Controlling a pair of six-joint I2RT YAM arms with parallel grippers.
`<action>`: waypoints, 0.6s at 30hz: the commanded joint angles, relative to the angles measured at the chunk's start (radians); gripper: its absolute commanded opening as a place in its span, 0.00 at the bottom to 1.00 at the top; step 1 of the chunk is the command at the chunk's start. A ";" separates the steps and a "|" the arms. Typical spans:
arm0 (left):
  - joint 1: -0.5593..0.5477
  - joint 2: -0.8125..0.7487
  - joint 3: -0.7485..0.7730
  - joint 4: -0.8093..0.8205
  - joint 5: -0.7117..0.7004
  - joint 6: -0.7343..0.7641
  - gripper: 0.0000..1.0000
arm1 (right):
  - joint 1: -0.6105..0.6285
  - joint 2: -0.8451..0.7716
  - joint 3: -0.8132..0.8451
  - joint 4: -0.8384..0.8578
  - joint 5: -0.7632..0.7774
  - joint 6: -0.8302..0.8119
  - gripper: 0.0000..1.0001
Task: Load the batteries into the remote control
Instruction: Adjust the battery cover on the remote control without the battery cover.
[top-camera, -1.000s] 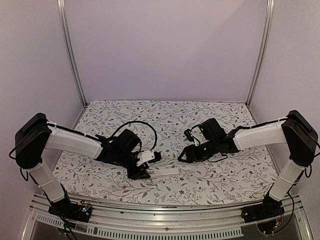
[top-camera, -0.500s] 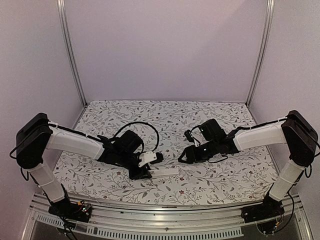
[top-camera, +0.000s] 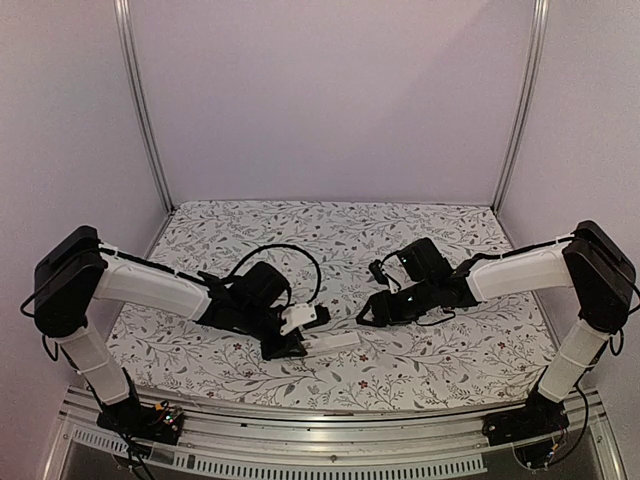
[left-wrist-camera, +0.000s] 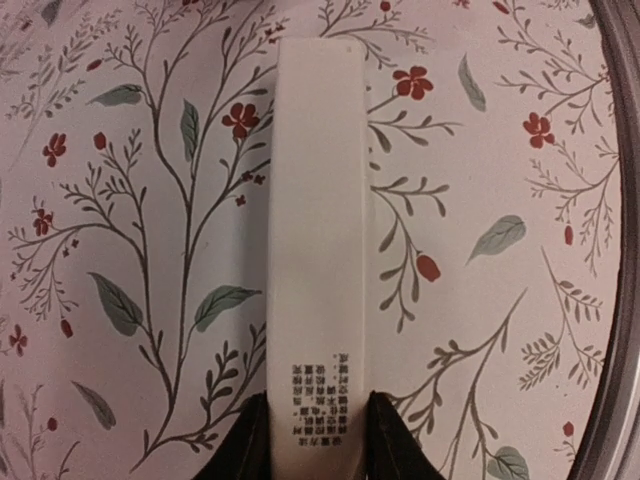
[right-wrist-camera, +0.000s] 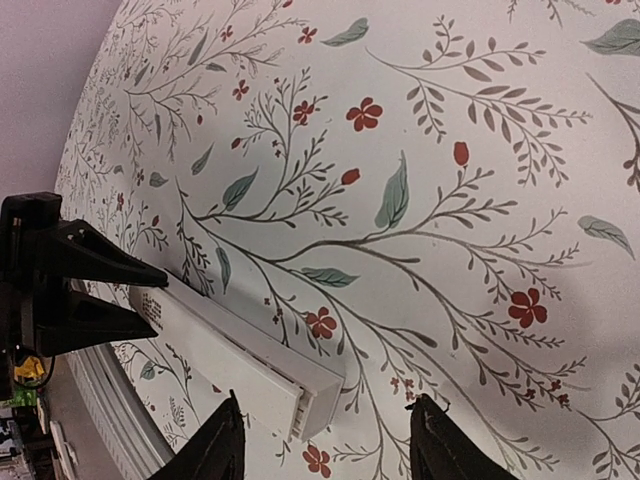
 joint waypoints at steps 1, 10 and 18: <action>-0.024 0.024 0.008 0.015 0.003 -0.005 0.28 | 0.008 0.004 -0.005 0.000 -0.002 0.004 0.55; -0.028 0.029 0.016 0.015 0.003 0.000 0.40 | 0.009 0.011 -0.003 -0.003 -0.026 0.007 0.55; -0.028 -0.006 0.027 -0.010 -0.025 -0.016 0.61 | 0.017 0.013 0.005 -0.021 -0.014 0.005 0.55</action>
